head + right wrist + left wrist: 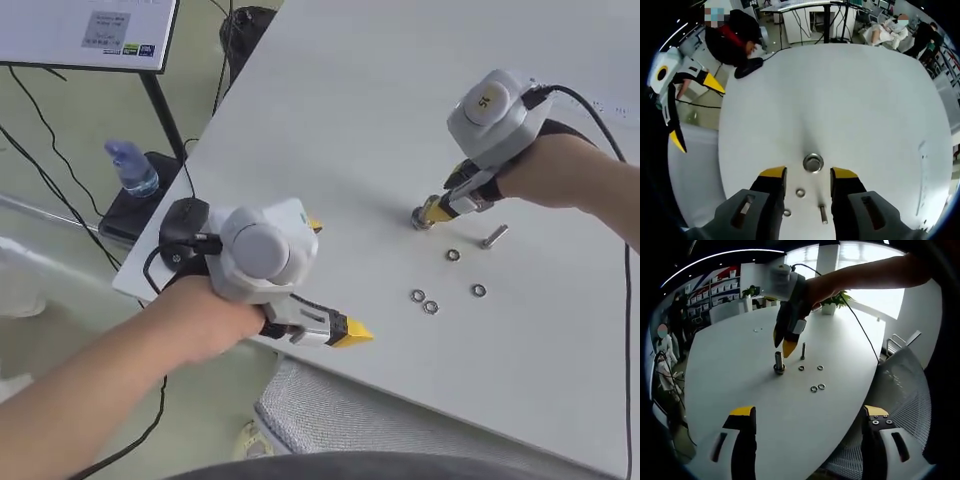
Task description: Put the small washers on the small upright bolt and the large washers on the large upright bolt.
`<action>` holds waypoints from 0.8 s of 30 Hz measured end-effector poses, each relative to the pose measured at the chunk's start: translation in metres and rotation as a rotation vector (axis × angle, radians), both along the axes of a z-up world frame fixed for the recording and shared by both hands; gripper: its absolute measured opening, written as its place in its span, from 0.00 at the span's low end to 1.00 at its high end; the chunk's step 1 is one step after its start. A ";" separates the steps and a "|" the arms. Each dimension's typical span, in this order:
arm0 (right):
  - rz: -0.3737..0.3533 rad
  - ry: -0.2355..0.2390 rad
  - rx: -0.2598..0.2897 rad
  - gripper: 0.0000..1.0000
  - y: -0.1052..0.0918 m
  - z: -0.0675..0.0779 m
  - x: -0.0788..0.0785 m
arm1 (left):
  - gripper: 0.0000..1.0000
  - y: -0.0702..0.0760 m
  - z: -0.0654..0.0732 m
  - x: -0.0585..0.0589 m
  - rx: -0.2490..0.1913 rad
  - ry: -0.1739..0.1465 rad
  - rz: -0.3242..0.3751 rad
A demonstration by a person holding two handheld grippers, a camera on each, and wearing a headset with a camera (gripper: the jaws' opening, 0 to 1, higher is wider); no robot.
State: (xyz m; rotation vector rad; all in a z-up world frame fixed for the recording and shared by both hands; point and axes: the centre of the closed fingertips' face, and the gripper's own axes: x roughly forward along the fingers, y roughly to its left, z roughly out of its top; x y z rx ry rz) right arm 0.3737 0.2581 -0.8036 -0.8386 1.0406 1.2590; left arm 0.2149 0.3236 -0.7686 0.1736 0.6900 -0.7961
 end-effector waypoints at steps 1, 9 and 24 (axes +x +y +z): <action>-0.002 -0.001 0.003 0.37 -0.001 0.002 0.000 | 0.87 0.001 0.000 0.000 0.002 -0.001 0.001; 0.003 -0.006 0.008 0.35 -0.007 0.009 0.000 | 0.87 0.003 0.005 0.000 0.003 -0.002 0.010; 0.050 -0.028 -0.072 0.34 -0.036 0.005 -0.007 | 0.86 0.003 0.007 0.003 -0.015 -0.006 0.025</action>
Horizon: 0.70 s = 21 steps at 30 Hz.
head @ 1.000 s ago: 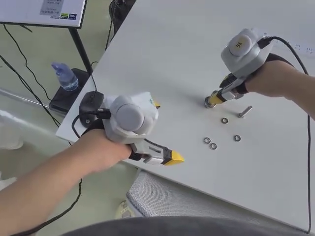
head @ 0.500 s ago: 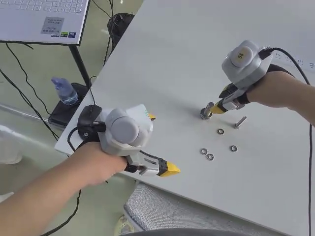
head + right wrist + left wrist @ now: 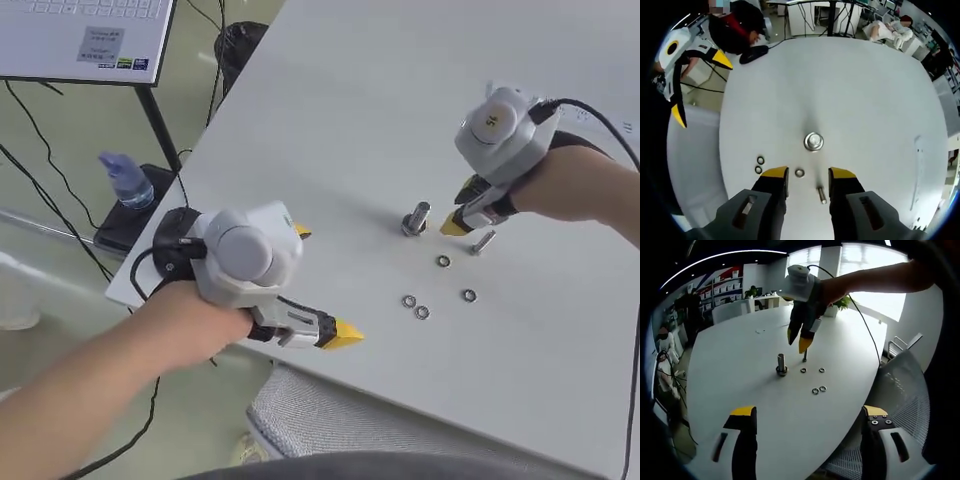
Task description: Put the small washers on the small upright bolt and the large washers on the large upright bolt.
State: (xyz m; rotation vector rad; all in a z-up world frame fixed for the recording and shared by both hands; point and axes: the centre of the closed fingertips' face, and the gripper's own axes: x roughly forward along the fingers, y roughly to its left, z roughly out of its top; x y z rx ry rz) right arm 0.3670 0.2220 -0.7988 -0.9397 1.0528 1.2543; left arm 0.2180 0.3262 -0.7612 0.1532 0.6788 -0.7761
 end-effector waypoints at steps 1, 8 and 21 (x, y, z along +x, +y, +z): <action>-0.001 0.004 -0.002 0.34 -0.003 -0.001 0.003 | 0.86 0.000 0.000 0.000 0.009 -0.002 -0.005; -0.032 0.037 0.013 0.33 -0.013 -0.001 -0.004 | 0.86 -0.003 0.002 0.001 0.003 -0.006 -0.002; -0.033 0.040 0.030 0.32 -0.017 -0.013 -0.014 | 0.90 -0.006 0.000 0.005 0.010 -0.007 0.002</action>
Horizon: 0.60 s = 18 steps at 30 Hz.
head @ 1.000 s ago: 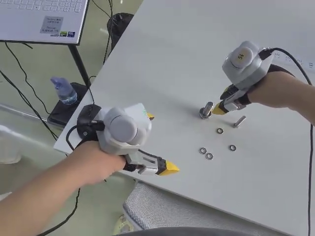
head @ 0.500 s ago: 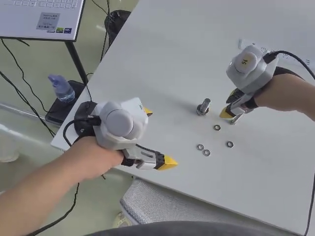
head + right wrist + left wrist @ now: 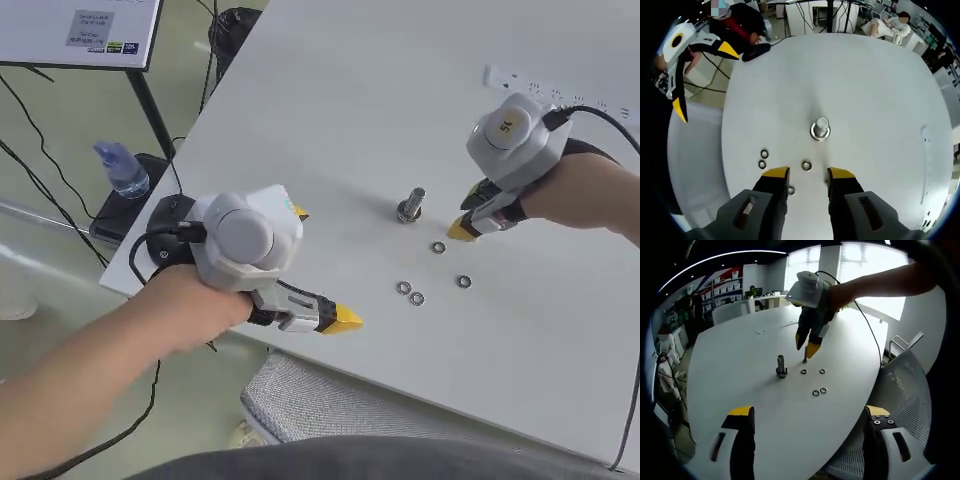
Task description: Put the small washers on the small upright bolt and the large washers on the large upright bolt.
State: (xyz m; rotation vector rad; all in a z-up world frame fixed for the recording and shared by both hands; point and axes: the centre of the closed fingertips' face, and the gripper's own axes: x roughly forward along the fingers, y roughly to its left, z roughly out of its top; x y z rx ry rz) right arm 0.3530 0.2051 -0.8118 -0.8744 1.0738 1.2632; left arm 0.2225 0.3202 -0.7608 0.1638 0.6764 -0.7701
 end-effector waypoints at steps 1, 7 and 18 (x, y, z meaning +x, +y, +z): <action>-0.001 0.000 0.001 0.31 0.000 -0.002 0.000 | 0.90 0.000 0.000 0.000 -0.001 -0.001 0.000; 0.000 -0.007 -0.008 0.28 0.001 -0.013 -0.003 | 0.92 -0.003 0.001 0.001 -0.006 0.000 0.000; -0.023 -0.029 -0.017 0.28 0.000 -0.039 -0.006 | 0.97 -0.005 0.002 0.001 -0.026 0.006 0.003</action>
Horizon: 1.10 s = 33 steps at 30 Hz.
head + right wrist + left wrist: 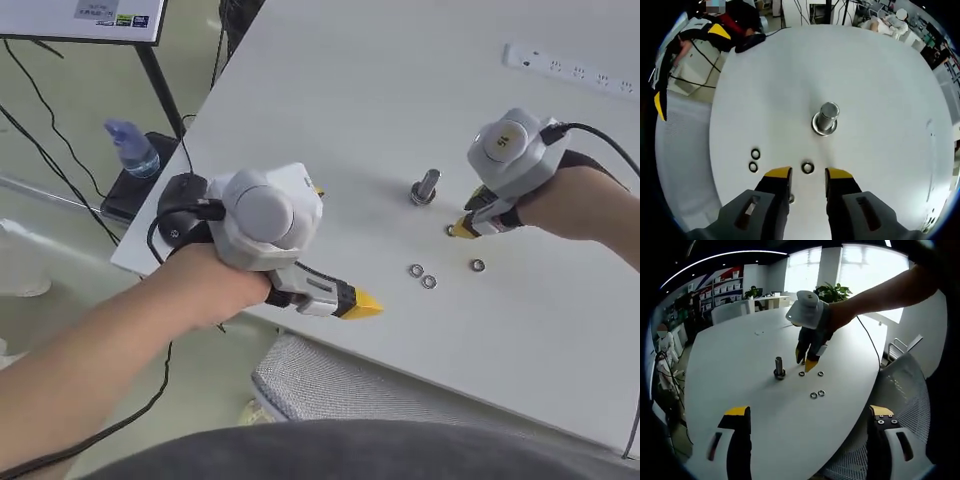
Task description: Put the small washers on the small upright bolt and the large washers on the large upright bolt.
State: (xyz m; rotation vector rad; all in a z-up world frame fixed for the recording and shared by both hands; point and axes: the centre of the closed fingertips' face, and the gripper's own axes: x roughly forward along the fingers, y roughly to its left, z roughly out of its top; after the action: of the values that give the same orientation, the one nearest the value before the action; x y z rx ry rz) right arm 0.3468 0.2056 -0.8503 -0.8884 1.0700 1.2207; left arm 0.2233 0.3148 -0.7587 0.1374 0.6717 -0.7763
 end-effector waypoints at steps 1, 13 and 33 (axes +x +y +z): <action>-0.001 -0.001 -0.001 0.28 0.000 -0.001 0.000 | 0.98 0.001 -0.001 0.000 0.000 0.003 0.003; -0.012 0.001 -0.028 0.24 0.001 -0.015 0.002 | 0.99 0.003 -0.007 -0.001 0.002 0.017 0.005; -0.063 -0.038 -0.025 0.19 -0.003 -0.023 0.000 | 0.93 0.000 -0.007 -0.002 -0.001 0.027 -0.006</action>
State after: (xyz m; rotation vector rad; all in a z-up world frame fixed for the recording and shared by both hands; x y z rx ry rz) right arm 0.3471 0.2030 -0.8729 -0.8870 1.0770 1.1370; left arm 0.2213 0.3152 -0.7657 0.1282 0.6969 -0.7860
